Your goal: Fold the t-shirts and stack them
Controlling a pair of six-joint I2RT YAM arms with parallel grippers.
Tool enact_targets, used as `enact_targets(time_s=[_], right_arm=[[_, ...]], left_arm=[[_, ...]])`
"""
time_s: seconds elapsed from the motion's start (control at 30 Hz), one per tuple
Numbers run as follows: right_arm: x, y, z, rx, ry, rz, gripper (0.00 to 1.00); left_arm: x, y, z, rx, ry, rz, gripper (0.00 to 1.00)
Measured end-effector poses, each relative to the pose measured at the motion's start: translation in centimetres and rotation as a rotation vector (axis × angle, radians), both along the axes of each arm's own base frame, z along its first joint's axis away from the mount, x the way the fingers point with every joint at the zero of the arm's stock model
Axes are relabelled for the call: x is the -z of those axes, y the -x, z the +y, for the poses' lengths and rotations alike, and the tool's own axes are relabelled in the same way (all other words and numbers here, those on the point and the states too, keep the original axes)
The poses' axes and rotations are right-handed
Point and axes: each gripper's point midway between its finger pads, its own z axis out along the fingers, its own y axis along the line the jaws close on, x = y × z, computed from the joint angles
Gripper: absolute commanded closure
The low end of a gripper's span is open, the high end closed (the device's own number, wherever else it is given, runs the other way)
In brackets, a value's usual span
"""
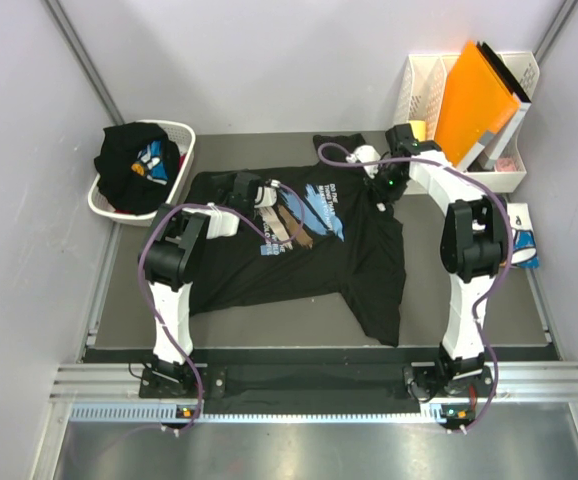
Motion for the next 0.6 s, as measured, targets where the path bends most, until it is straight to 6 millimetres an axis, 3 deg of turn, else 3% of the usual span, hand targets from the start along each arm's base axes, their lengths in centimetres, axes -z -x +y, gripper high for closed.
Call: enact_targets(time_s=[0.3,0.6], right_arm=[[4.4,4.5,-1.9,-0.003,0.037,0.155,1.0],[5.0,3.2,-2.2,0.023,0.04,0.12,1.0]], left_arm=[[0.0,0.0,0.0,0.0,0.0,0.0,0.02],[0.0,0.1,0.0,0.001,-0.003,0.005,0.02]])
